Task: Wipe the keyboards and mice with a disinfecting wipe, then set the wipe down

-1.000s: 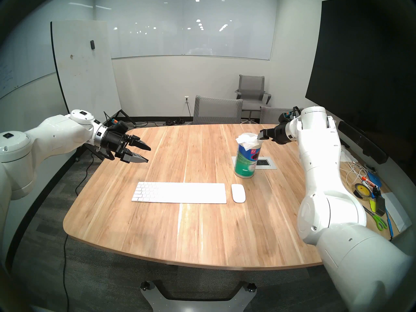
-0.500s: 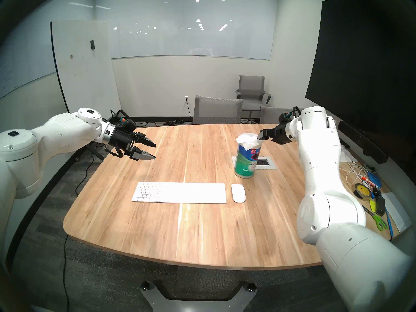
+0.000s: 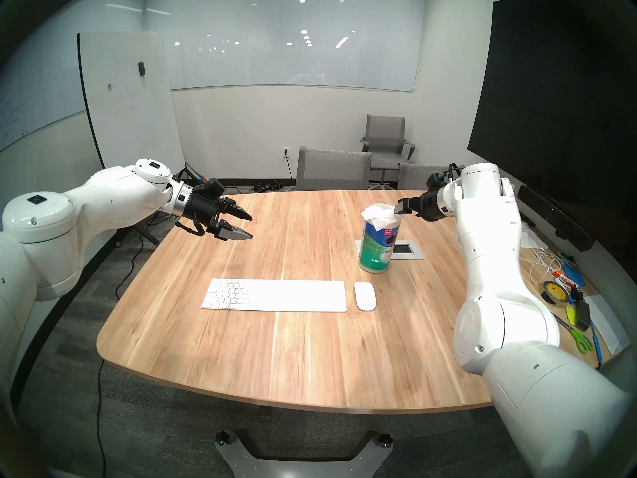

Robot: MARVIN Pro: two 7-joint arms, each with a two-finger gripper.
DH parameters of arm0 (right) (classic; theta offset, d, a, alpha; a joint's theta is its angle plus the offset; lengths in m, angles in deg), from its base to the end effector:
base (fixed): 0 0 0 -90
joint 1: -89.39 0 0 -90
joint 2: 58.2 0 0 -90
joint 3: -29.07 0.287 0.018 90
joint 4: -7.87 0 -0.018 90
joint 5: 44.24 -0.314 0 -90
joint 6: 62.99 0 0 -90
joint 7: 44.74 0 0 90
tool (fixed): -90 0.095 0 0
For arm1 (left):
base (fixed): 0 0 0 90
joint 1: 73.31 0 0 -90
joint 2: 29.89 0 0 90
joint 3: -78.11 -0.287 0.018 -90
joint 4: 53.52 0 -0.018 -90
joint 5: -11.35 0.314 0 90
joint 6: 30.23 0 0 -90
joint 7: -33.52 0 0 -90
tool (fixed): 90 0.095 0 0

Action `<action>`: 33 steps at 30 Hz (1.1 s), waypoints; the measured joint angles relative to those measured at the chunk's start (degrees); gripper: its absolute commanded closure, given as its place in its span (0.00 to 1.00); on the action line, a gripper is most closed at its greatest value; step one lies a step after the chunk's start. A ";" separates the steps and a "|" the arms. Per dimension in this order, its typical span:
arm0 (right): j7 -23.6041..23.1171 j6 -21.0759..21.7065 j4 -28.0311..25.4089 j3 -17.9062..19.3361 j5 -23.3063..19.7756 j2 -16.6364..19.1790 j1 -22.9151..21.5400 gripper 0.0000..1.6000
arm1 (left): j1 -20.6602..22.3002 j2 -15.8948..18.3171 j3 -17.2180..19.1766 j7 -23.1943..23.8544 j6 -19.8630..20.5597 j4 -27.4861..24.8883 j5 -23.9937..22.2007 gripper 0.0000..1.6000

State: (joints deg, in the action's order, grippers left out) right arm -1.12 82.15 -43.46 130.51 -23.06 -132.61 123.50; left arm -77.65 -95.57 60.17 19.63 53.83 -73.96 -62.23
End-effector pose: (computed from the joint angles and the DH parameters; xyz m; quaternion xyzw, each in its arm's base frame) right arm 0.5951 -0.1582 -0.1150 -0.8972 -0.0455 -0.4234 0.1166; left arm 0.5944 0.0693 -0.1303 0.6847 -0.5544 0.3806 0.2811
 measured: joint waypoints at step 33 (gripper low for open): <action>-0.86 0.00 0.02 1.05 1.81 -0.55 -0.13 0.00 | -1.68 -9.39 2.92 2.84 -0.71 11.02 -0.74 0.00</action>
State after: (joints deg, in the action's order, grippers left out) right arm -1.98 82.15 -43.44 131.56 -21.25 -133.15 123.37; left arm -79.34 -104.96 63.09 22.46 53.13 -62.94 -62.97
